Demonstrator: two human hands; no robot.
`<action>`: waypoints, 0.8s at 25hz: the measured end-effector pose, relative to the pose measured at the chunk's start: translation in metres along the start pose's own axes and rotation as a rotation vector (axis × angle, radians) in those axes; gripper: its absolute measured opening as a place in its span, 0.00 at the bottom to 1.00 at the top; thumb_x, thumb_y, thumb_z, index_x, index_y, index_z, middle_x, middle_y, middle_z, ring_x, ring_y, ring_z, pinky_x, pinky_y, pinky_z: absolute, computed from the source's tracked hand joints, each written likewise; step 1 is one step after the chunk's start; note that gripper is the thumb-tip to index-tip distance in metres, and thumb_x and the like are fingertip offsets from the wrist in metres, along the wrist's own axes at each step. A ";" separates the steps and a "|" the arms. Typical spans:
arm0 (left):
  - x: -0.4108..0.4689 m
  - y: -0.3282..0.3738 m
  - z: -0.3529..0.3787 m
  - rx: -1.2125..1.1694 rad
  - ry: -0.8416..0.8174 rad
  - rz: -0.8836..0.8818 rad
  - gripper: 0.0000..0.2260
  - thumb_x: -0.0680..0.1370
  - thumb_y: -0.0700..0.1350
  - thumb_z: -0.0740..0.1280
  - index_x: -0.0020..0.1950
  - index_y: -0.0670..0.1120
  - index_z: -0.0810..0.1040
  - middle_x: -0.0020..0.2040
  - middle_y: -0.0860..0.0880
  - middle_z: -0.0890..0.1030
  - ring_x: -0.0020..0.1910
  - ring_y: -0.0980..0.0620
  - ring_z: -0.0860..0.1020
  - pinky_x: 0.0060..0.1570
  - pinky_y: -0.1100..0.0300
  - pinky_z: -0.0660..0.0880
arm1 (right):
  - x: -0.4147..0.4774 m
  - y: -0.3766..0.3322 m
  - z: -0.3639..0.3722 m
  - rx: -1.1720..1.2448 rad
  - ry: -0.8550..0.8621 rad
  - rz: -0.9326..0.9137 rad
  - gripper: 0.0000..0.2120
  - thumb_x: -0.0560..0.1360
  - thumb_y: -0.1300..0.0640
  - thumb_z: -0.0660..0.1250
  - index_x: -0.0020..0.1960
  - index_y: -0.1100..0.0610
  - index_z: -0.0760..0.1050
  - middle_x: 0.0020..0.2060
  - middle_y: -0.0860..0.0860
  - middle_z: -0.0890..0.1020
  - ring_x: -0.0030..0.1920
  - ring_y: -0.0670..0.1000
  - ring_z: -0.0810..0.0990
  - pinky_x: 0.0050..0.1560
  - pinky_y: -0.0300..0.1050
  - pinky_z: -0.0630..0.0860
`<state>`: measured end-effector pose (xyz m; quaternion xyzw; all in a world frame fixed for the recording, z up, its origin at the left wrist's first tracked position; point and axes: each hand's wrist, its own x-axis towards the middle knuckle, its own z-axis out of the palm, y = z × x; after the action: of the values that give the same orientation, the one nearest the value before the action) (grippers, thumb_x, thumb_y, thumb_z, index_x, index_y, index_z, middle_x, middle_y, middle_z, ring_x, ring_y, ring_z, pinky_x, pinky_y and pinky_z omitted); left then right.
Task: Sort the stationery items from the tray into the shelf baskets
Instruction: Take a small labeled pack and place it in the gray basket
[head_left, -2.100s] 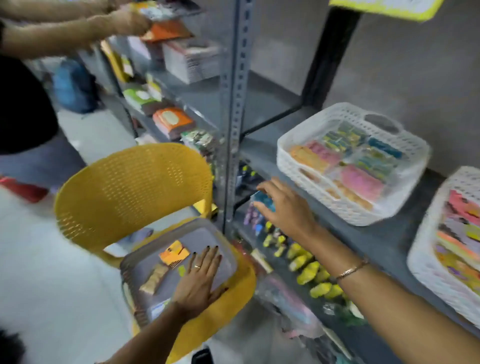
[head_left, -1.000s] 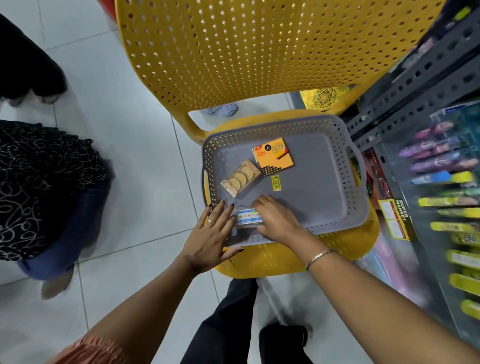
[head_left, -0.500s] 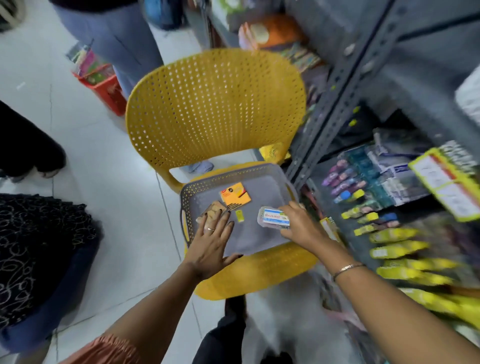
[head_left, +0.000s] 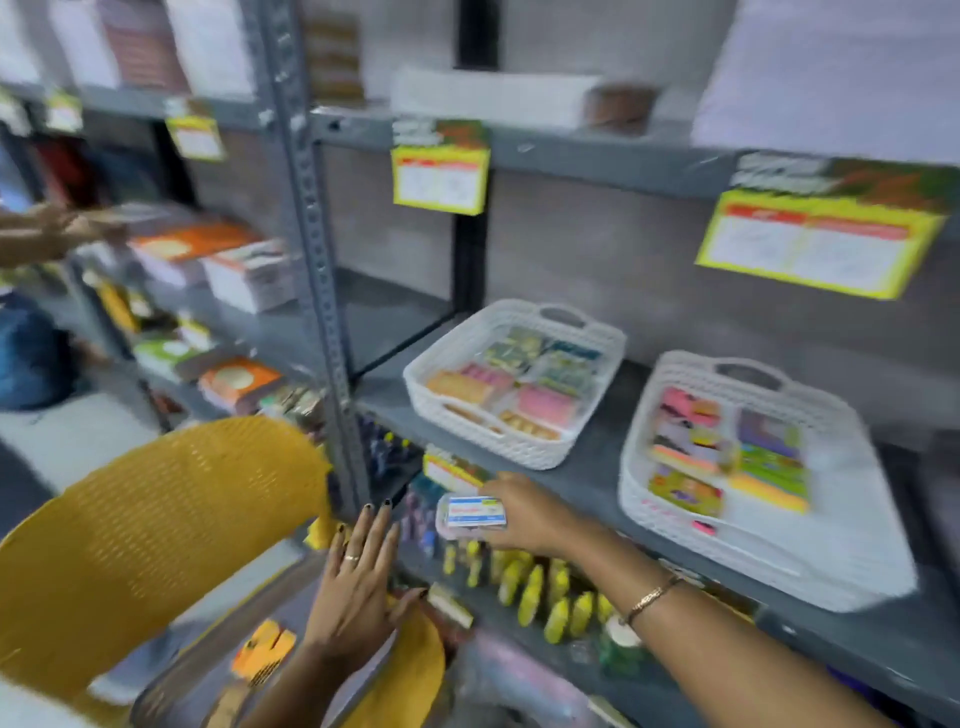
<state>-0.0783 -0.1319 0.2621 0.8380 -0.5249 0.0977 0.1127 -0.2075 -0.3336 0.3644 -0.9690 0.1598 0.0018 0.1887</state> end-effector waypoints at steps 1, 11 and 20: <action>0.015 0.017 -0.005 -0.026 0.035 0.062 0.34 0.77 0.68 0.46 0.72 0.44 0.59 0.77 0.50 0.45 0.75 0.46 0.49 0.70 0.50 0.44 | -0.021 0.005 -0.022 -0.009 0.031 0.036 0.17 0.68 0.53 0.72 0.52 0.60 0.74 0.52 0.62 0.77 0.54 0.60 0.75 0.49 0.47 0.71; 0.092 0.262 -0.042 -0.138 0.207 0.539 0.33 0.77 0.65 0.45 0.75 0.44 0.55 0.77 0.46 0.50 0.74 0.43 0.52 0.69 0.47 0.47 | -0.231 0.105 -0.161 -0.051 0.262 0.416 0.17 0.69 0.56 0.71 0.55 0.62 0.75 0.52 0.62 0.80 0.52 0.60 0.77 0.43 0.45 0.70; 0.076 0.462 -0.032 -0.208 0.152 0.800 0.28 0.77 0.63 0.53 0.67 0.43 0.64 0.70 0.40 0.68 0.70 0.44 0.60 0.67 0.51 0.54 | -0.402 0.250 -0.179 -0.094 0.263 0.685 0.20 0.69 0.50 0.72 0.53 0.64 0.76 0.52 0.63 0.80 0.52 0.61 0.77 0.48 0.47 0.72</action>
<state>-0.4638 -0.3839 0.3543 0.5425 -0.8063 0.1417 0.1884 -0.6765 -0.4948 0.4654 -0.8590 0.4973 -0.0522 0.1104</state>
